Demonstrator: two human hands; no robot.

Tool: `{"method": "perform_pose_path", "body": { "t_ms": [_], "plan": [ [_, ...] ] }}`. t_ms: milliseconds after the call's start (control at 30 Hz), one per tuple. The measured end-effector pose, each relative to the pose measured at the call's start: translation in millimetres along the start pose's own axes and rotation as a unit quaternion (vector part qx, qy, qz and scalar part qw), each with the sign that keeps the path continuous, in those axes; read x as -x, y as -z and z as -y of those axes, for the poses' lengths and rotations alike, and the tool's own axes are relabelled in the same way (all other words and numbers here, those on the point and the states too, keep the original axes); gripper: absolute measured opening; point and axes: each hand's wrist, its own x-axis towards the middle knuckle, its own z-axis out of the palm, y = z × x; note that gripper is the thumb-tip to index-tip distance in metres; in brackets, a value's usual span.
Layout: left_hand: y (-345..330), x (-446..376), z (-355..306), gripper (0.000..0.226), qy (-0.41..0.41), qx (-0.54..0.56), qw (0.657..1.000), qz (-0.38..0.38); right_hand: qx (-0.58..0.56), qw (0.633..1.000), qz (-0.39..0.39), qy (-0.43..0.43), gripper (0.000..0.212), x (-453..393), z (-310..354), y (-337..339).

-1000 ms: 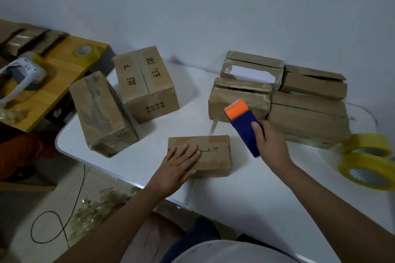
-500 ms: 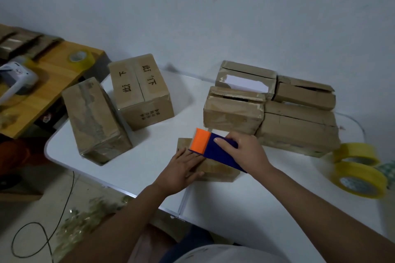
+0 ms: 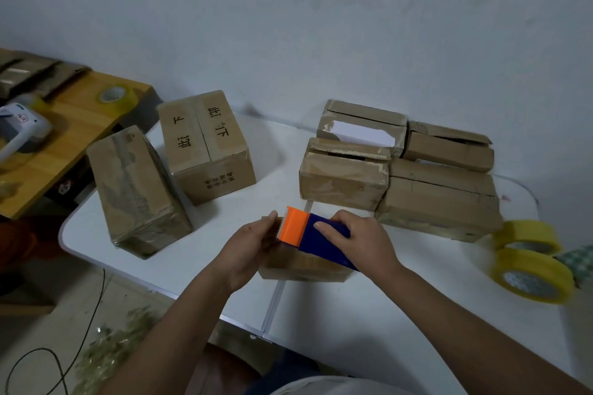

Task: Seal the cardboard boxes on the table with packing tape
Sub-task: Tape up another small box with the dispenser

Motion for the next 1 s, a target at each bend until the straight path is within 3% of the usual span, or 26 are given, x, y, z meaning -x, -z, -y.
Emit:
{"method": "perform_pose_path", "body": {
  "t_ms": [233,667,1000],
  "plan": [
    [-5,10,-7,0.031,-0.021,0.013,1.0,-0.004,0.011,1.0,0.01,-0.005,0.069,2,-1,-1],
    [-13,11,-9,0.027,-0.015,0.027,0.999,-0.029,0.018,1.0,0.024,-0.002,0.066,-3,0,4],
    [-19,12,-8,0.021,-0.076,-0.065,0.983,-0.156,0.055,0.997,0.055,0.021,0.076,-14,5,13]
  ]
}}
